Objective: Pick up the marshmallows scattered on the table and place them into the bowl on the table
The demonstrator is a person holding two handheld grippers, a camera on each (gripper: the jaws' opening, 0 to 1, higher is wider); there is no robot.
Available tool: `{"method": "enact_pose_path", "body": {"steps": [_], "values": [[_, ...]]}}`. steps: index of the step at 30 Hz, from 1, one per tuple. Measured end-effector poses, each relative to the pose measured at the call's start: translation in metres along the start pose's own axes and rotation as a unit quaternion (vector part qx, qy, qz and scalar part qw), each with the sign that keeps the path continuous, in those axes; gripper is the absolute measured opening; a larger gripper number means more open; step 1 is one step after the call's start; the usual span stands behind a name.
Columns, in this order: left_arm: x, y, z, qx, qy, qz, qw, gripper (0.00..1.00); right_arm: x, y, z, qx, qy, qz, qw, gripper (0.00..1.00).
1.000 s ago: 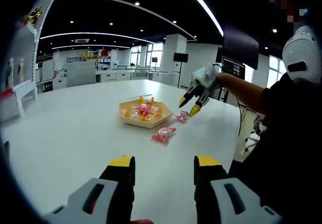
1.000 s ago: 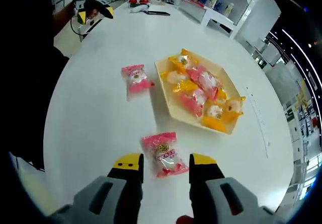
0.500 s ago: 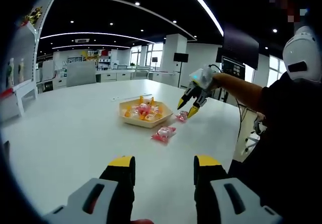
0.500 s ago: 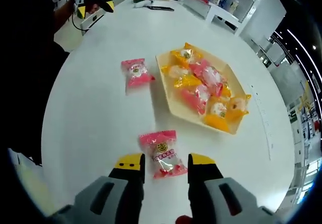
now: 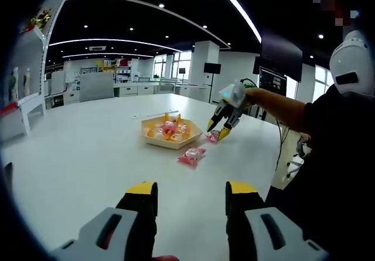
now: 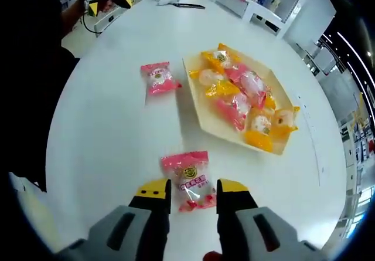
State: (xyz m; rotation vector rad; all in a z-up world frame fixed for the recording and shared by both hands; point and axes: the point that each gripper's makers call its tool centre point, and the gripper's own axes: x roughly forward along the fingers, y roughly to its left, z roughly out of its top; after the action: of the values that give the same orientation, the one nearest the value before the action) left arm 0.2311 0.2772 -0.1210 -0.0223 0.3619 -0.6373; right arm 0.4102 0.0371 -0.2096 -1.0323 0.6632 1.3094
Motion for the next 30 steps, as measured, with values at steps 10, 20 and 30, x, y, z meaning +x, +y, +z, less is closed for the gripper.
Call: {"method": "enact_pose_path", "body": {"steps": [10, 20, 30], "values": [[-0.001, 0.002, 0.001, 0.0, -0.001, 0.0, 1.0, 0.47, 0.001, -0.004, -0.003, 0.01, 0.006, -0.005, 0.9999, 0.23], [0.001, 0.002, 0.0, 0.001, 0.0, -0.002, 1.0, 0.47, 0.0, -0.012, -0.008, 0.015, 0.009, -0.015, 0.9997, 0.2], [0.004, 0.001, -0.002, 0.0, 0.002, -0.007, 1.0, 0.47, -0.011, -0.022, -0.005, 0.008, 0.004, -0.034, 0.9994, 0.19]]}}
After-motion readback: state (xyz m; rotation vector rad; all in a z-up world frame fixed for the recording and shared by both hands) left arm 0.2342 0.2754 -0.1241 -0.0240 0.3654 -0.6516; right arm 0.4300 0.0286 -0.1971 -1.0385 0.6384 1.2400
